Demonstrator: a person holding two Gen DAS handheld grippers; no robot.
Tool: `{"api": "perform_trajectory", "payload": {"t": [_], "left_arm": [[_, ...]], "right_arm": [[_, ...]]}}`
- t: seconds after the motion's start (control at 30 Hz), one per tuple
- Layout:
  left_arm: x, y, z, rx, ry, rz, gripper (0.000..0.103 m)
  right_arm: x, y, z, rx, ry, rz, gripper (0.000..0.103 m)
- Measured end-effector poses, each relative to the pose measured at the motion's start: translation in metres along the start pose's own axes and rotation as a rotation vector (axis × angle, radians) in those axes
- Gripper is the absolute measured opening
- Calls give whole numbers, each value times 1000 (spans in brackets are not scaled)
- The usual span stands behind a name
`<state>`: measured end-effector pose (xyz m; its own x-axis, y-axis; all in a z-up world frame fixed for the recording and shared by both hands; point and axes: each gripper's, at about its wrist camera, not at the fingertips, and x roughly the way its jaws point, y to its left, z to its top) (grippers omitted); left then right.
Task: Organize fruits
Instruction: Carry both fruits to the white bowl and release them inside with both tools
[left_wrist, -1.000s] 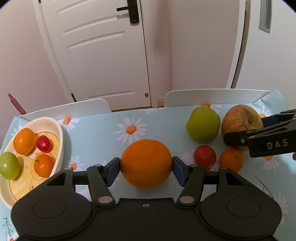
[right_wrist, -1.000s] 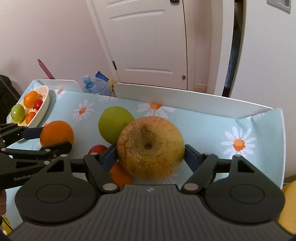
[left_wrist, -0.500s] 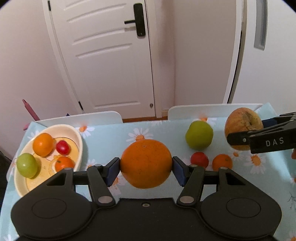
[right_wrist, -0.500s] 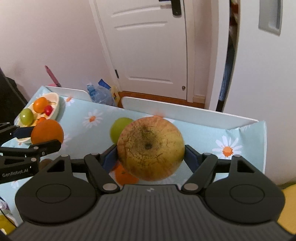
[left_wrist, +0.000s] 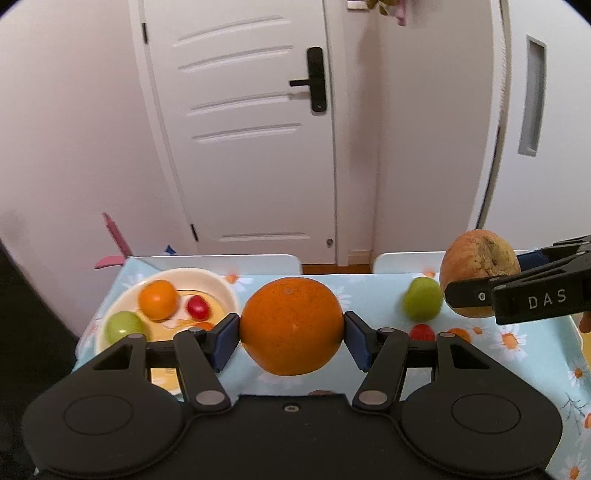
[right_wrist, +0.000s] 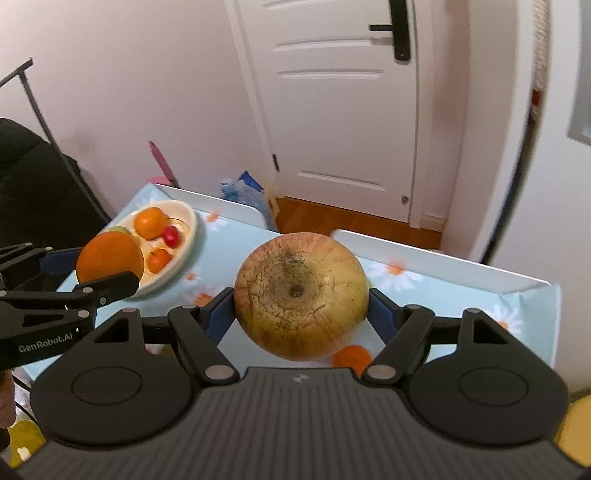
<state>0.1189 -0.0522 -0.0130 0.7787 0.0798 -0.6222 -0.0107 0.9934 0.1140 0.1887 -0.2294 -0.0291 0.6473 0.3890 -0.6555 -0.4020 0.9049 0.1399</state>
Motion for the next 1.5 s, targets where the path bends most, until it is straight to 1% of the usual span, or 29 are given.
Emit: {"api": "perform_trajectory", "payload": {"t": [0.23, 0.37, 0.63, 0.8, 1.17, 1.3, 1.5], "left_arm": [[-12, 51, -7, -9, 4, 32, 65], [-12, 82, -11, -2, 13, 42, 65], [2, 136, -21, 31, 35, 23, 65], [20, 166, -26, 50, 49, 0, 65], [57, 211, -38, 93, 92, -47, 65], [66, 217, -41, 102, 102, -65, 65], [75, 219, -40, 107, 108, -98, 65]], "right_arm": [[11, 55, 19, -12, -5, 32, 91], [23, 86, 29, -16, -4, 44, 91], [58, 145, 42, -11, 14, 49, 91], [90, 176, 47, -10, 37, 42, 91], [168, 223, 55, -30, 89, 49, 91], [189, 228, 56, -32, 86, 78, 91], [208, 227, 54, -23, 87, 108, 91]]}}
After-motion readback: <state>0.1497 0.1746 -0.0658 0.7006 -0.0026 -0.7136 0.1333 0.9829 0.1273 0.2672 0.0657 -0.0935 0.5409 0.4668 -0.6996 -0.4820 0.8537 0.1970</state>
